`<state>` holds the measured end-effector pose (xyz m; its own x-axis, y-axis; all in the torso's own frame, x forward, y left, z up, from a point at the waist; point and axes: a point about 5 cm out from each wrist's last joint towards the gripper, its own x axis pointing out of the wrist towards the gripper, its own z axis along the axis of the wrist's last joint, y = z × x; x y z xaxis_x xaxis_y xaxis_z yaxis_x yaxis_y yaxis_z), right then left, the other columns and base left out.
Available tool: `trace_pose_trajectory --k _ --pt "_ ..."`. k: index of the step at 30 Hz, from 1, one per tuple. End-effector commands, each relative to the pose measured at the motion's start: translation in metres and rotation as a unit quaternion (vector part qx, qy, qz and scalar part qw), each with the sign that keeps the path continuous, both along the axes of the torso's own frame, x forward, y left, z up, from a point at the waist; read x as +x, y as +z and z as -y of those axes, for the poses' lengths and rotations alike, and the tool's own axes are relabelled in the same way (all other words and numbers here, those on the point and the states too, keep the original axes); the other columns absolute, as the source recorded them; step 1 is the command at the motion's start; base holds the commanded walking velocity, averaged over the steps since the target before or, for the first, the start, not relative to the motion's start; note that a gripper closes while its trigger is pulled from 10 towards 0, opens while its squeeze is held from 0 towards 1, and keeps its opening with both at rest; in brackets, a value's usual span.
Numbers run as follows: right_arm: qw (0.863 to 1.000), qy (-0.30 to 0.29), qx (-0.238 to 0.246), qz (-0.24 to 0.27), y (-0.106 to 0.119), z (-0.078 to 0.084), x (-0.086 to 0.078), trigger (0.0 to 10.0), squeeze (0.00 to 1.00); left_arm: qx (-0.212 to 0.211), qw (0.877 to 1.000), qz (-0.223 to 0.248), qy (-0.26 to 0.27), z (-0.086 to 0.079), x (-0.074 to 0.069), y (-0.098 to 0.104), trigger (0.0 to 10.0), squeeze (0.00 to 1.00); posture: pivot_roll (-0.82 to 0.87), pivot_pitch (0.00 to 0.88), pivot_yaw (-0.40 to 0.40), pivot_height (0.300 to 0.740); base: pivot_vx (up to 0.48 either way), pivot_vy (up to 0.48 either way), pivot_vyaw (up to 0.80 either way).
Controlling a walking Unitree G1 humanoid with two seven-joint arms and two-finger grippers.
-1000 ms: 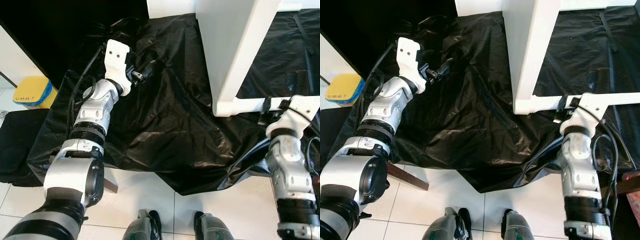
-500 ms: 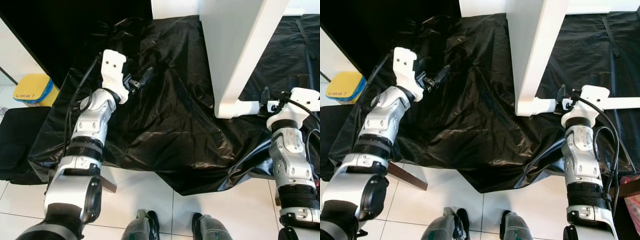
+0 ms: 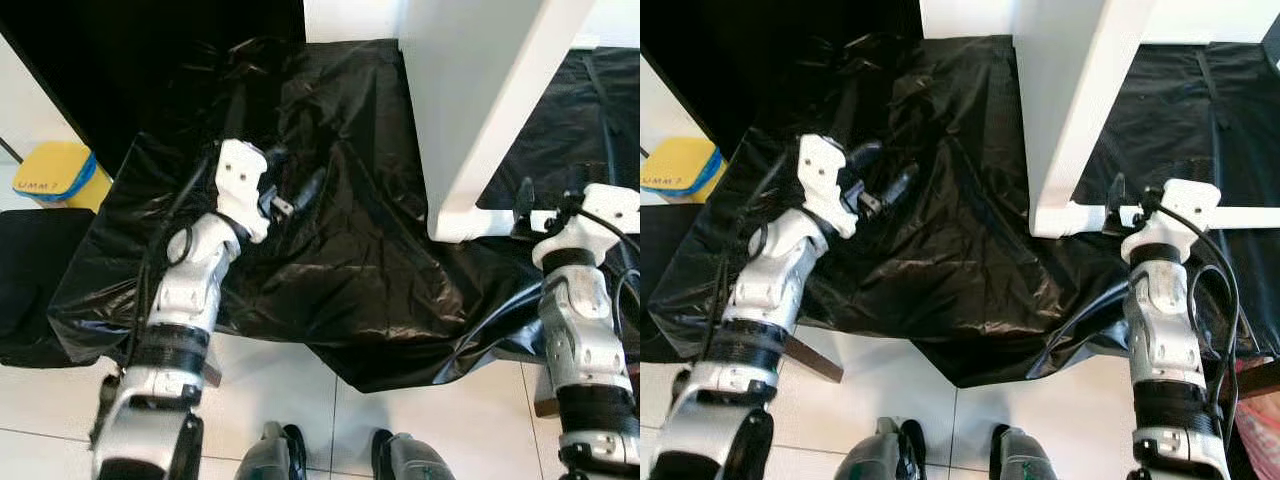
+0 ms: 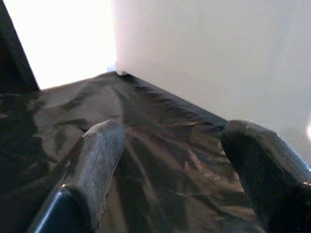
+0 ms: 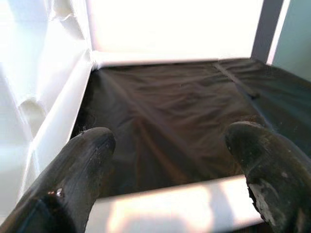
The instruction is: Building children table
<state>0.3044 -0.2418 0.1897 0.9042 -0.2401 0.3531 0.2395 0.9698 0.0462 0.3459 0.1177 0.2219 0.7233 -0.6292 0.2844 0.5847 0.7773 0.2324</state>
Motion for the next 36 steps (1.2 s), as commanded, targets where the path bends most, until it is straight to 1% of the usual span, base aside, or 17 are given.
trace_pose_trajectory --k 1,6,8,9,11,13,14,15,16,18,19,24,25,26,27,34,36 --pt "1.000 0.007 -0.003 -0.009 -0.010 -0.006 -0.008 10.0 0.00 -0.032 0.999 -0.005 0.029 -0.001 -0.003 -0.001 10.0 0.00 -0.06 0.178 0.005 0.740 0.000 0.000 0.00" --pt "1.000 0.008 0.004 -0.030 -0.027 -0.013 -0.023 10.0 0.00 -0.062 0.996 -0.027 0.054 0.000 -0.012 -0.010 10.0 0.00 -0.07 0.181 0.012 0.740 0.000 0.000 0.00" --pt "1.000 0.008 0.004 -0.030 -0.027 -0.013 -0.023 10.0 0.00 -0.062 0.996 -0.027 0.054 0.000 -0.012 -0.010 10.0 0.00 -0.07 0.181 0.012 0.740 0.000 0.000 0.00" --pt "0.999 0.007 0.007 -0.034 -0.029 -0.014 -0.028 10.0 1.00 -0.063 0.996 -0.034 0.054 0.001 -0.015 -0.013 10.0 0.00 -0.07 0.182 0.014 0.740 0.000 0.000 0.00" --pt "0.999 0.007 0.007 -0.034 -0.029 -0.014 -0.028 10.0 1.00 -0.063 0.996 -0.034 0.054 0.001 -0.015 -0.013 10.0 0.00 -0.07 0.182 0.014 0.740 0.000 0.000 0.00" --pt "0.999 0.021 0.011 -0.039 -0.033 -0.020 -0.036 10.0 1.00 -0.060 0.996 -0.051 0.037 0.003 -0.022 -0.020 10.0 0.00 -0.06 0.182 0.018 0.740 0.000 0.000 0.00" --pt "0.998 0.043 0.009 -0.043 -0.034 -0.027 -0.039 10.0 1.00 -0.058 0.996 -0.058 0.030 0.003 -0.025 -0.023 10.0 0.60 -0.06 0.179 0.020 0.740 0.000 0.000 0.00" --pt "0.998 0.043 0.009 -0.043 -0.034 -0.027 -0.039 10.0 1.00 -0.058 0.996 -0.058 0.030 0.003 -0.025 -0.023 10.0 0.60 -0.06 0.179 0.020 0.740 0.000 0.000 0.00" --pt "0.997 0.069 0.006 -0.046 -0.035 -0.034 -0.040 10.0 0.22 -0.061 0.996 -0.062 0.013 0.003 -0.028 -0.024 10.0 1.00 -0.06 0.177 0.023 0.740 0.000 0.000 0.00" --pt "0.997 0.069 0.006 -0.046 -0.035 -0.034 -0.040 10.0 0.22 -0.061 0.996 -0.062 0.013 0.003 -0.028 -0.024 10.0 1.00 -0.06 0.177 0.023 0.740 0.000 0.000 0.00" --pt "0.994 0.097 0.009 -0.050 -0.037 -0.040 -0.040 10.0 0.00 -0.058 0.997 -0.058 0.001 0.004 -0.030 -0.023 10.0 1.00 -0.06 0.176 0.023 0.740 0.000 0.000 0.00" --pt "0.988 0.147 0.006 -0.054 -0.036 -0.053 -0.037 10.0 0.00 -0.034 0.998 -0.051 0.008 0.005 -0.030 -0.022 10.0 1.00 -0.06 0.172 0.022 0.740 0.000 0.000 0.00" --pt "0.986 0.160 0.000 -0.054 -0.034 -0.056 -0.034 10.0 0.00 -0.025 0.999 -0.046 0.013 0.005 -0.030 -0.021 10.0 0.43 -0.05 0.171 0.019 0.740 0.000 0.000 0.00" --pt "0.986 0.160 0.000 -0.054 -0.034 -0.056 -0.034 10.0 0.00 -0.025 0.999 -0.046 0.013 0.005 -0.030 -0.021 10.0 0.43 -0.05 0.171 0.019 0.740 0.000 0.000 0.00" --pt "0.983 0.175 -0.004 -0.053 -0.032 -0.059 -0.028 10.0 0.00 -0.014 0.999 -0.040 0.022 0.006 -0.032 -0.021 10.0 0.00 -0.05 0.170 0.016 0.740 0.000 0.000 0.00" --pt "0.983 0.177 -0.009 -0.052 -0.030 -0.061 -0.023 10.0 0.00 -0.008 0.999 -0.040 0.025 0.007 -0.035 -0.021 10.0 0.00 -0.04 0.168 0.011 0.740 0.000 0.000 0.00" --pt "0.984 0.170 -0.007 -0.050 -0.028 -0.062 -0.017 10.0 0.00 -0.006 0.999 -0.037 0.026 0.007 -0.036 -0.020 10.0 0.00 -0.03 0.168 -0.003 0.740 0.000 0.000 0.00"
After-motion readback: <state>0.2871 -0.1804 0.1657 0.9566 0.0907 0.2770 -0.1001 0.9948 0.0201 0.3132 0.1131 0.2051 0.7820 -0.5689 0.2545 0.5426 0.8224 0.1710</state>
